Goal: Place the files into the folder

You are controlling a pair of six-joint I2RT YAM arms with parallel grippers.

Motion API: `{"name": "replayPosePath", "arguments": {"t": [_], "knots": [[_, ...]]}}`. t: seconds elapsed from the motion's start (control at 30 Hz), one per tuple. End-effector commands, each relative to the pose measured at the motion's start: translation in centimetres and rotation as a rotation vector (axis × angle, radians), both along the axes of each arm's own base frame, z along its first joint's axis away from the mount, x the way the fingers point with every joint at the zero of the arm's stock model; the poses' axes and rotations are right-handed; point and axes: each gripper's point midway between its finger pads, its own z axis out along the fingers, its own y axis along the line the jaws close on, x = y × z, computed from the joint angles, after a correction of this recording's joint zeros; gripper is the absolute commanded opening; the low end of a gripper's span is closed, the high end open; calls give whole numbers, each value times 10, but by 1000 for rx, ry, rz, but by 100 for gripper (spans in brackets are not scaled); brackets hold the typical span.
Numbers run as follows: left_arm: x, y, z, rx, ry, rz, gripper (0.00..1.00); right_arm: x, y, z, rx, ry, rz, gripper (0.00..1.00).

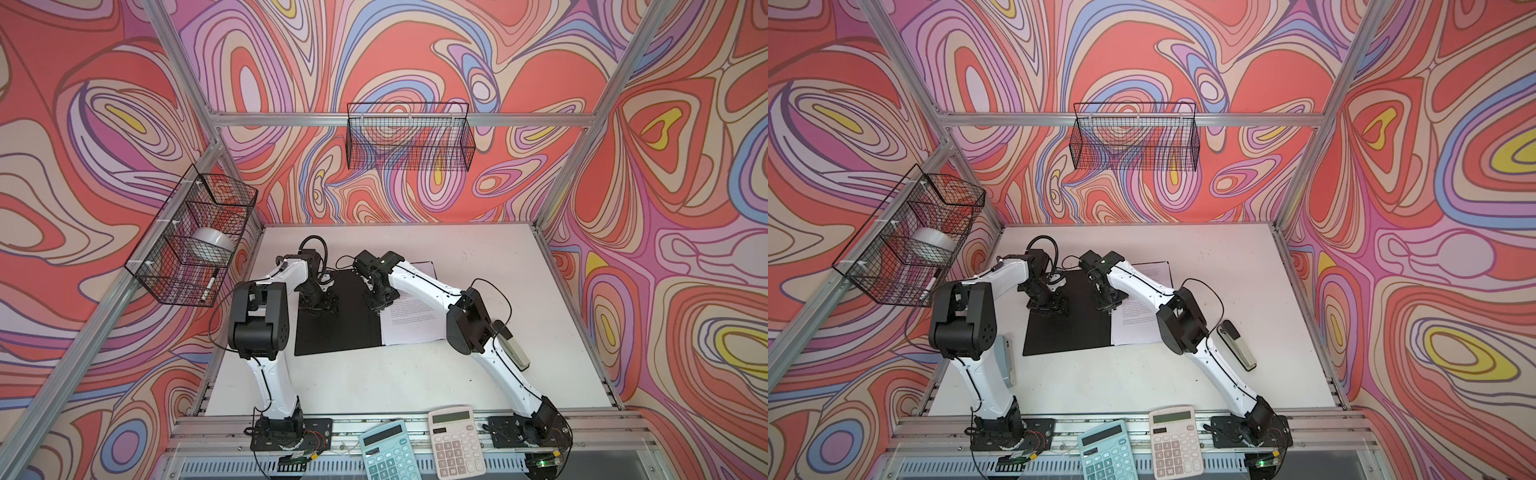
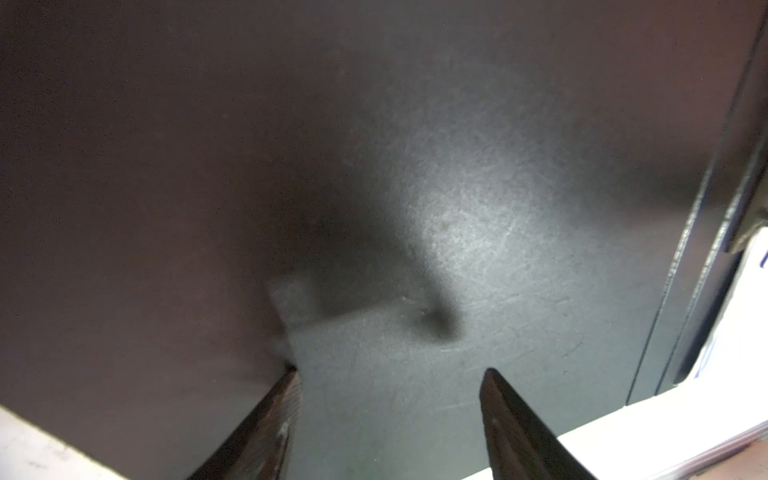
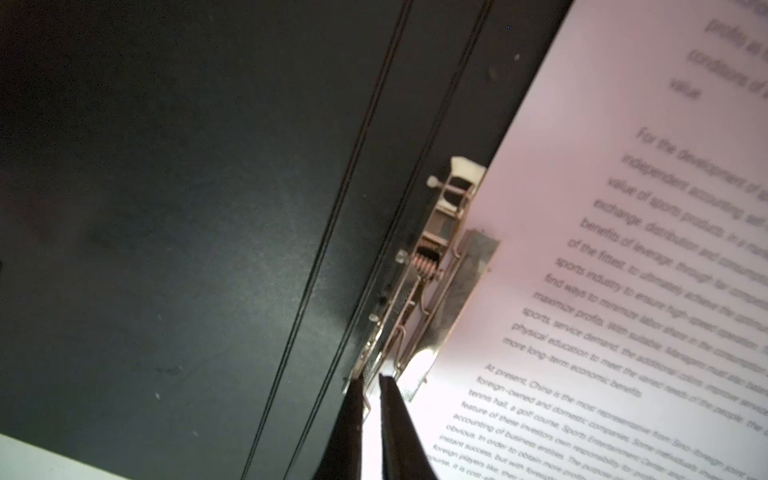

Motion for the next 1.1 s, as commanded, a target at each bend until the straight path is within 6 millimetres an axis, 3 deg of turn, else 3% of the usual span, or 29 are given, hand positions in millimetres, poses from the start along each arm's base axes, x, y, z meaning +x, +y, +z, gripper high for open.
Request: {"name": "replayPosePath", "arguments": {"t": [0.0, 0.5, 0.8, 1.07], "knots": [[-9, 6, -11, 17, 56, 12, 69, -10, -42, -63, -204, 86, -11, 11], [-9, 7, -8, 12, 51, 16, 69, -10, -41, -70, -199, 86, -22, 11], [-5, 1, 4, -20, 29, 16, 69, -3, -34, -47, -155, 42, -25, 12], [3, -7, 26, -68, -10, 12, 69, 7, -27, -21, -115, -15, -31, 15]]}}
